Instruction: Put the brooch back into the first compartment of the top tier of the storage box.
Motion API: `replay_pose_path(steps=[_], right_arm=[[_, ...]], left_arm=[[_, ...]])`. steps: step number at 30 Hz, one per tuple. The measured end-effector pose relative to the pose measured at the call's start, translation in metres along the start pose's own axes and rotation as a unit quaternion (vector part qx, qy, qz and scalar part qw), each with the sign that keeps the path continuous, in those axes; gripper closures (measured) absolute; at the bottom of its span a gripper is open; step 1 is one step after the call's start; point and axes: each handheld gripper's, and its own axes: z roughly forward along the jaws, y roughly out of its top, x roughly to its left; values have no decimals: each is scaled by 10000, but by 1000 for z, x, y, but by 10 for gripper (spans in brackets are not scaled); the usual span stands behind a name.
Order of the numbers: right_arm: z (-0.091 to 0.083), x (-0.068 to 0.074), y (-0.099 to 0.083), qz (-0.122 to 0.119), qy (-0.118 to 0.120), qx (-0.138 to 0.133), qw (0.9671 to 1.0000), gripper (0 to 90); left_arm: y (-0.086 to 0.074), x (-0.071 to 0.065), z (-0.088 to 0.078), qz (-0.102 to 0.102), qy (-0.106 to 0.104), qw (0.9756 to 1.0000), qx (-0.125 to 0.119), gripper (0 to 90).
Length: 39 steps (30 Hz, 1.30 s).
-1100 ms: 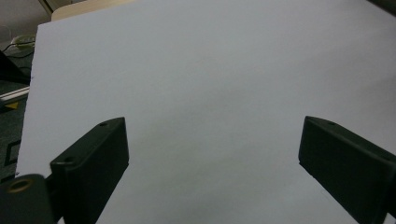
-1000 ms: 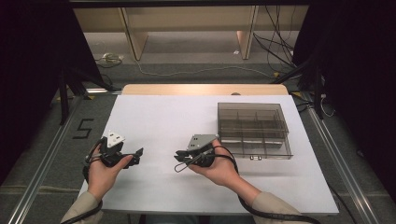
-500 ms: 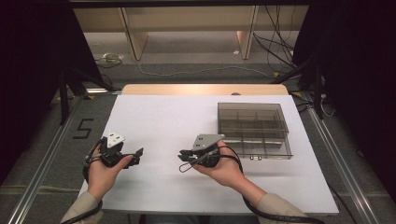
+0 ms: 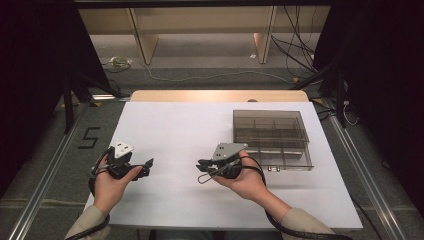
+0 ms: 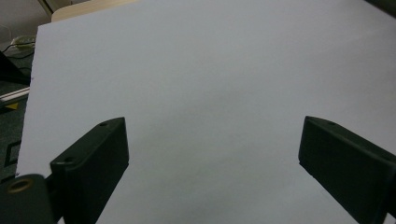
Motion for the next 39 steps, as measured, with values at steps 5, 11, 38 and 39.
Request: replay_pose_path(steps=[5, 11, 38, 39], right_arm=[[-4, -1, -1, 19, -35, -13, 10000, 809], [-8, -3, -3, 26, -84, -19, 10000, 808], [-22, -8, -7, 53, -193, -48, 9998, 809], [-22, -8, -7, 68, -190, -58, 9998, 809]], left_arm=[[0, 0, 0, -8, 0, 10000, -9, 84], [0, 0, 0, -4, -1, 10000, -4, 84], [1, -1, 0, -15, -10, 10000, -18, 84], [1, -1, 0, -16, -11, 10000, -18, 84]])
